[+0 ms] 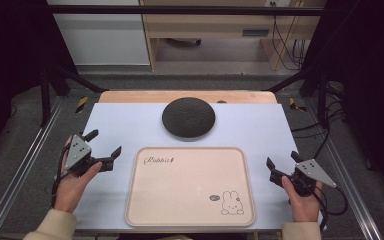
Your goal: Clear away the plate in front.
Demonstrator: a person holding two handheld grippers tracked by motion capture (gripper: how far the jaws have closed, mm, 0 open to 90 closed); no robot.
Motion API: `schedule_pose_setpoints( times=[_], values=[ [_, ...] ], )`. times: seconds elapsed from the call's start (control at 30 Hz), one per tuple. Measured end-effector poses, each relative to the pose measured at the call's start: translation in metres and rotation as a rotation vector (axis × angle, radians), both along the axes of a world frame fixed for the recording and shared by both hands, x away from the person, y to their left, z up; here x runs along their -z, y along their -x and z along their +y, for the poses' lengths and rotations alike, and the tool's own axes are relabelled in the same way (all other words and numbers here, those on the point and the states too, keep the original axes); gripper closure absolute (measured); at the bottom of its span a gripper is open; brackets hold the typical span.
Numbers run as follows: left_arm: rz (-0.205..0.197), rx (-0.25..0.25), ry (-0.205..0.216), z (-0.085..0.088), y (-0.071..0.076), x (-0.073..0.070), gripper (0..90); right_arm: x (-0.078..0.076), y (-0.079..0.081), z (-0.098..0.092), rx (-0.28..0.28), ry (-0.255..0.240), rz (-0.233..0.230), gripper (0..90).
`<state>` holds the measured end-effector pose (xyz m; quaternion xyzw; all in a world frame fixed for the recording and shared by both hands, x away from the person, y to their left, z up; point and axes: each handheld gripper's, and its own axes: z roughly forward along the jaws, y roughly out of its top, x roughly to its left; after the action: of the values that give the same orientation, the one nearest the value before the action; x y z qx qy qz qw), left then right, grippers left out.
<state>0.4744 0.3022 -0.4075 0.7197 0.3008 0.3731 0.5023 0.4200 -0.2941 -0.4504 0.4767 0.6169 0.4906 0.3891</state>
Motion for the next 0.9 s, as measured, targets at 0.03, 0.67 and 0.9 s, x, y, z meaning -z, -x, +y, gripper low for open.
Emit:
schedule_pose_setpoints(
  times=[0.03, 0.67, 0.9],
  values=[
    [0.006, 0.012, -0.015, -0.001, -0.005, -0.003, 5.8, -0.001, 0.002, -0.001, 0.004, 0.006, -0.005, 11.8],
    [-0.058, 0.219, -0.395, -0.059, -0.082, -0.036, 5.7, 0.006, -0.001, 0.006, 0.002, 0.02, 0.031, 11.2],
    [-0.223, 0.26, -0.687, -0.093, -0.086, -0.045, 11.6, 0.008, -0.002, 0.007, -0.001, 0.041, 0.037, 11.5]
  ],
)
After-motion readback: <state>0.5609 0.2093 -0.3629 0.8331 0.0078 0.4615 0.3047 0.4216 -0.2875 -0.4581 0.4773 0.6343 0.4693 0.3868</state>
